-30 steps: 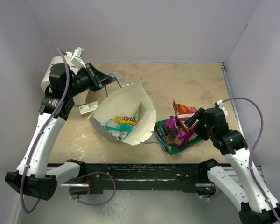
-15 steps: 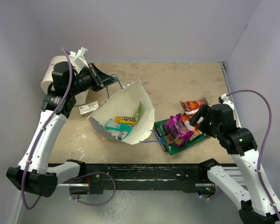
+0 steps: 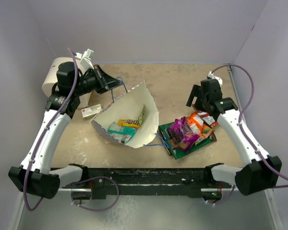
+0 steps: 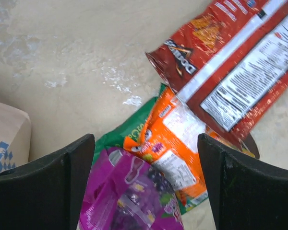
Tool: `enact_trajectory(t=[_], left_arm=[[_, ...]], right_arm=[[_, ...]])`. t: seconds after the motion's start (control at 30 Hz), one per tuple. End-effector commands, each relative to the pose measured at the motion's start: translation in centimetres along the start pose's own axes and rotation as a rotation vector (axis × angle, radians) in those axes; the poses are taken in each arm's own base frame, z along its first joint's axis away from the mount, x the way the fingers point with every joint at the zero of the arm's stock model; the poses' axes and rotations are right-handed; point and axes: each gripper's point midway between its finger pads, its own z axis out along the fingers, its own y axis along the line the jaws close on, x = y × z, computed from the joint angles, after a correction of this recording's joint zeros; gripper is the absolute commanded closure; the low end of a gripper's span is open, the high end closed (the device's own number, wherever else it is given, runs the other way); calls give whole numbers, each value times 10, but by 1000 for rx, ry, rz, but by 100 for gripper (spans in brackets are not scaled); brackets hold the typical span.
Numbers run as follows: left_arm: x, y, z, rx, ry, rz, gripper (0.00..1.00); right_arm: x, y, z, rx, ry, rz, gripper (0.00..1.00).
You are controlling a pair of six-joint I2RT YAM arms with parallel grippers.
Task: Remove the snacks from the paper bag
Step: Place the snack at the center of the board, then take out the snack from the paper bag.
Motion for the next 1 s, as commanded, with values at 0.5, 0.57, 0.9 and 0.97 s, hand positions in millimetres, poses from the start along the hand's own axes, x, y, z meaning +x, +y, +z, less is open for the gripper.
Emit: enact_trajectory(t=[0.5, 0.57, 0.9, 0.97], left_arm=[[36, -74, -48, 357, 49, 109, 100], [38, -73, -44, 362, 47, 78, 100], [34, -106, -9, 408, 27, 73, 100], [40, -115, -2, 418, 34, 71, 100]], right_arm=[[12, 185, -192, -1269, -533, -801, 18], [35, 182, -205, -1346, -580, -938, 23], [129, 201, -184, -1456, -522, -1180, 69], [142, 215, -167, -1418, -494, -1199, 73]])
